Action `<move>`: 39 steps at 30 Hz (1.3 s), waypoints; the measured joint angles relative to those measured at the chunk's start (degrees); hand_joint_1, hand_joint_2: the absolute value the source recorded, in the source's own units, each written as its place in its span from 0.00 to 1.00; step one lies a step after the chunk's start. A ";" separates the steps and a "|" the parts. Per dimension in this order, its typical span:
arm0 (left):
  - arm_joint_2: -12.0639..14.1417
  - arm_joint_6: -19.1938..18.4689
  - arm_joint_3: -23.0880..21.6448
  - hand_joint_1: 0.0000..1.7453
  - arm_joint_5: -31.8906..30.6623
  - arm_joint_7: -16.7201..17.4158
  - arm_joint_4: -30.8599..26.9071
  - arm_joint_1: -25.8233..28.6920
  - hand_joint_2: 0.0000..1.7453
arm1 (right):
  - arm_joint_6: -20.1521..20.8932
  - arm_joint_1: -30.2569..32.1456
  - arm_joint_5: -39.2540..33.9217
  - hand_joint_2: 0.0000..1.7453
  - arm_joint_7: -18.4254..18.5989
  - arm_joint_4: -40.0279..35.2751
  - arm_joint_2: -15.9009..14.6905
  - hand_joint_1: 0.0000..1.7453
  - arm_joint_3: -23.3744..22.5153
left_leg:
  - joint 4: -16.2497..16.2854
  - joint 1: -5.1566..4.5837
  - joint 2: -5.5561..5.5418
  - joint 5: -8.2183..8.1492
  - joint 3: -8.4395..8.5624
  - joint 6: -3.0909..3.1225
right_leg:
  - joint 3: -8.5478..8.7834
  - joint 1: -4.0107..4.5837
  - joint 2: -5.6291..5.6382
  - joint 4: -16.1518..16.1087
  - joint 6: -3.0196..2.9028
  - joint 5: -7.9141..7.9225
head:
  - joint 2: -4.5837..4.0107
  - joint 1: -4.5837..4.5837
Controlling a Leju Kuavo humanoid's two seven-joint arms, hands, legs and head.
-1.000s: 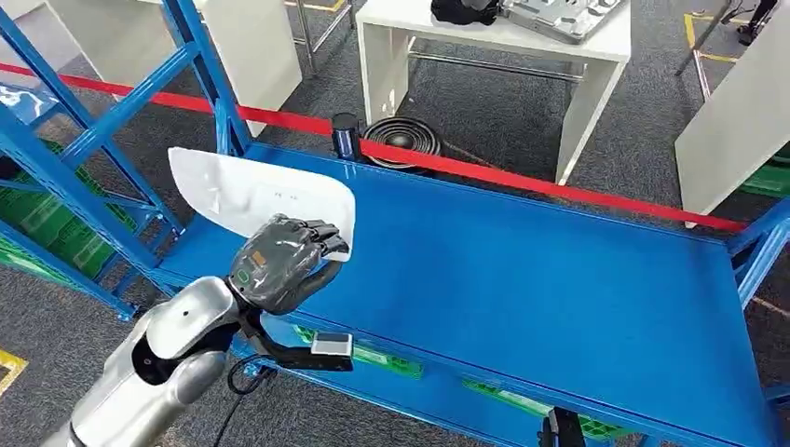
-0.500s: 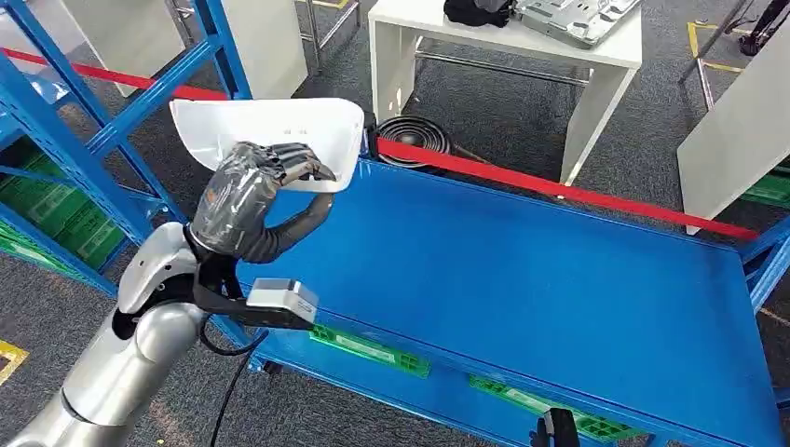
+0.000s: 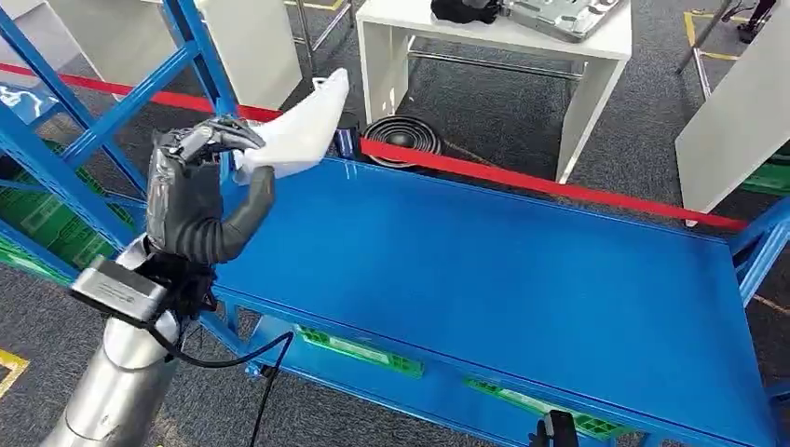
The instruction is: Take the parts from the cabinet and place them on the table.
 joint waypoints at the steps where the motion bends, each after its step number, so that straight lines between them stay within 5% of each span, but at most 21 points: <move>1: -0.07 0.33 0.24 1.00 2.05 -0.48 0.00 0.73 1.00 | 0.00 -0.11 -0.09 0.00 -0.20 0.09 0.11 0.00 0.02 | -2.90 -0.27 -0.03 -0.48 1.58 0.30 | -0.11 0.27 0.06 0.02 0.10 -0.04 | 0.00 0.07; 4: -0.28 1.09 0.87 1.00 6.58 -1.11 -0.02 3.02 1.00 | 0.00 -0.06 -0.50 0.00 -0.37 0.57 0.17 0.00 0.00 | -3.03 -0.67 -0.02 -0.34 1.54 0.54 | -0.46 0.21 0.09 -0.10 0.87 0.04 | 0.00 0.04; 7: -0.70 1.97 1.46 1.00 8.26 -1.86 -0.72 5.02 1.00 | -0.22 -0.08 -0.70 0.00 -0.52 0.90 0.28 0.00 0.00 | -4.69 -0.14 0.10 0.66 2.33 1.86 | -1.34 0.32 -0.07 1.48 1.34 -1.08 | 0.00 0.18; 10: -0.94 3.43 1.46 1.00 9.24 -2.84 -1.33 7.49 1.00 | -0.33 -0.08 -0.90 0.00 -0.57 1.44 0.24 0.00 0.00 | -4.66 -0.38 0.09 0.65 2.20 2.11 | -7.42 0.30 -0.08 14.47 0.71 -6.61 | 0.00 0.33; 11: -0.92 3.83 1.46 1.00 9.76 -3.24 -1.49 8.76 1.00 | -0.42 0.08 -0.96 0.00 -0.61 1.68 0.24 0.00 0.00 | -4.64 -0.46 0.04 0.64 2.17 2.12 | -9.22 0.28 -0.10 18.24 0.97 -7.61 | 0.00 0.35; 12: -0.90 4.02 1.46 1.00 9.87 -3.52 -1.60 9.63 1.00 | -0.46 0.18 -0.96 0.00 -0.63 1.81 0.22 0.00 0.00 | -4.62 -0.48 -0.02 0.64 2.17 2.12 | -9.39 0.25 -0.10 18.46 1.23 -7.40 | 0.00 0.33; 14: -0.70 4.28 1.44 1.00 10.55 -4.52 -2.16 11.16 1.00 | -0.57 0.16 -1.00 0.00 -0.74 2.10 0.15 0.00 0.02 | -4.46 -0.46 -0.19 0.59 2.19 2.04 | -5.61 0.20 -0.19 10.74 2.33 -3.98 | 0.00 0.35; 15: -0.59 4.39 1.42 1.00 10.85 -4.96 -2.43 11.82 1.00 | -0.61 0.11 -1.00 0.00 -0.85 2.14 0.07 0.00 0.02 | -4.23 -0.45 -0.27 0.46 2.21 1.84 | -2.16 0.09 -0.27 4.11 2.77 -1.66 | 0.00 0.35; 16: -0.52 4.39 1.42 1.00 11.12 -5.31 -2.67 12.37 1.00 | -0.63 0.03 -1.00 0.00 -0.87 2.14 0.00 0.00 0.02 | -3.91 -0.57 -0.27 0.26 2.12 1.55 | -0.22 0.02 -0.39 -0.31 2.39 -0.95 | 0.00 0.37; 20: 0.15 3.80 1.35 1.00 12.82 -6.67 -3.65 14.40 1.00 | -0.92 -0.05 -0.98 0.00 -0.96 2.54 0.00 0.00 0.04 | -3.64 -0.75 -0.30 0.19 1.88 0.80 | 0.09 0.61 -0.29 -0.13 0.69 -0.49 | 0.00 0.24; 22: 0.55 2.71 1.38 1.00 13.57 -7.04 -4.31 15.14 1.00 | -0.90 -0.17 -0.83 0.00 -0.96 2.60 0.20 0.00 0.20 | -2.16 -0.57 -0.24 -1.22 1.10 -0.06 | 0.34 -0.07 -0.28 -0.41 0.10 -0.30 | 0.00 0.26; 25: 1.09 1.33 1.48 1.00 13.54 -7.43 -4.94 16.11 1.00 | -0.66 -0.23 -0.53 0.00 -0.85 2.64 0.11 0.00 0.59 | 10.72 0.05 -0.19 -7.60 -4.72 -0.94 | 0.34 0.00 -0.32 -0.37 -0.28 -0.32 | 0.00 -0.09; 27: 1.29 0.70 1.55 1.00 13.52 -7.43 -5.11 16.94 1.00 | -0.41 -0.23 -0.41 0.00 -0.81 2.80 0.11 0.00 0.98 | 15.50 0.24 -0.12 -8.87 -6.97 -1.12 | 0.35 0.00 -0.34 -0.35 -0.27 -0.32 | 0.00 -0.13; 29: 1.38 0.26 1.66 1.00 13.41 -7.43 -5.22 17.20 1.00 | -0.35 -0.24 -0.33 0.00 -0.68 2.89 0.13 0.00 1.18 | 13.79 0.39 -0.07 -7.29 -6.18 -1.10 | 0.41 -0.01 -0.33 -0.34 -0.25 -0.33 | 0.00 -0.13; 32: 1.40 -0.28 1.97 1.00 12.73 -7.43 -6.08 17.24 1.00 | -0.28 -0.57 -0.22 0.00 -0.30 2.93 0.26 0.00 1.62 | -1.52 0.38 -0.04 -0.33 1.89 -0.45 | 0.68 0.00 -0.21 -0.36 -0.15 -0.32 | 0.00 -0.13; 33: 1.40 -0.41 2.08 1.00 12.58 -7.43 -6.25 17.26 1.00 | -0.26 -0.73 -0.15 0.00 -0.26 2.93 0.31 0.00 1.83 | -3.23 0.05 -0.16 -1.16 2.93 -0.32 | 0.53 0.37 -0.19 -0.30 -0.02 -0.28 | 0.00 -0.09; 36: 1.44 -0.83 2.38 1.00 12.12 -7.34 -6.43 17.62 1.00 | -0.26 -1.08 -0.13 0.00 -0.13 2.99 0.33 0.00 2.42 | -3.20 -0.25 -0.20 -0.80 2.56 0.08 | 0.06 0.24 -0.19 -0.35 0.79 0.02 | 0.00 -0.07; 39: 1.46 -1.40 2.84 1.00 11.44 -7.30 -6.84 18.08 1.00 | -0.39 -1.24 -0.13 0.00 0.02 3.02 0.33 0.00 2.86 | -4.41 0.09 -0.02 0.30 2.73 1.55 | -0.93 0.17 -0.29 1.10 1.33 -1.24 | 0.00 0.02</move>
